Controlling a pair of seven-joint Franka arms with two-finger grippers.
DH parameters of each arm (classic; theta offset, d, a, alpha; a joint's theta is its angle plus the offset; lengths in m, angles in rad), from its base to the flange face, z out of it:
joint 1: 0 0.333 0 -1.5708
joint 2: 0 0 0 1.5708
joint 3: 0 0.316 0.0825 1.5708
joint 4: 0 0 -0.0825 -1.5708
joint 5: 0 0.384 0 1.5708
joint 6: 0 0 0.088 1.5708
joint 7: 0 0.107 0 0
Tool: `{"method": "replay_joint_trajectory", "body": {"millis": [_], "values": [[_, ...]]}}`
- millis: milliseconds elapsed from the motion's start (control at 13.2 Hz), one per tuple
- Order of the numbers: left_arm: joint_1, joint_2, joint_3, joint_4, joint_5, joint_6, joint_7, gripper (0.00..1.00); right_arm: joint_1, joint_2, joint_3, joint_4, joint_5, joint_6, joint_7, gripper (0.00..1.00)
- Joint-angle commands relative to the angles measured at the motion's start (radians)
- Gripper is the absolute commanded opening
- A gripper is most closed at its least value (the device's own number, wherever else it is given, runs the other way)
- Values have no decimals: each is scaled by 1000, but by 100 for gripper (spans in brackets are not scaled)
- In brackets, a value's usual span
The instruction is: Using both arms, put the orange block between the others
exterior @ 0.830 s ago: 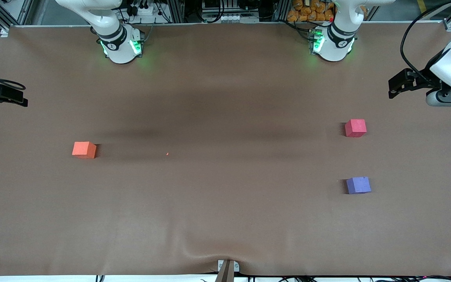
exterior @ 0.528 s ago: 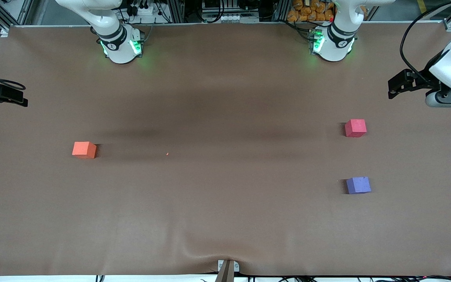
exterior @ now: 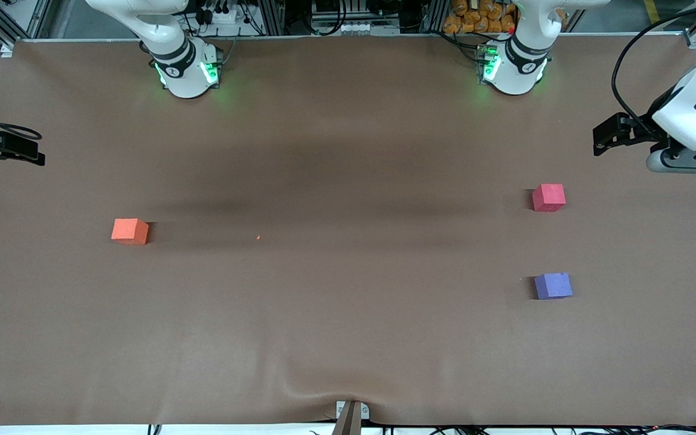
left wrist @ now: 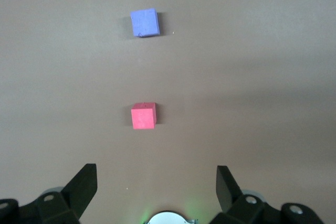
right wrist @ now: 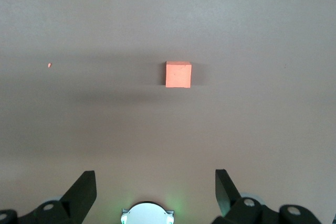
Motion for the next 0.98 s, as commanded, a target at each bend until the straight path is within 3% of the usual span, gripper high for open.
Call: {"method": "replay_joint_trajectory", "body": {"millis": [0, 528, 906], "values": [[-1, -2, -4, 1, -15, -27, -4, 100, 12, 70, 0, -1, 12, 0, 23, 100], [0, 1, -4, -4, -17, -27, -8, 100, 3, 325, -2, -10, 11, 141, 26, 100], [-1, 4, -4, -4, -17, -27, -8, 100, -11, 449, -2, -10, 11, 255, 26, 100]]}}
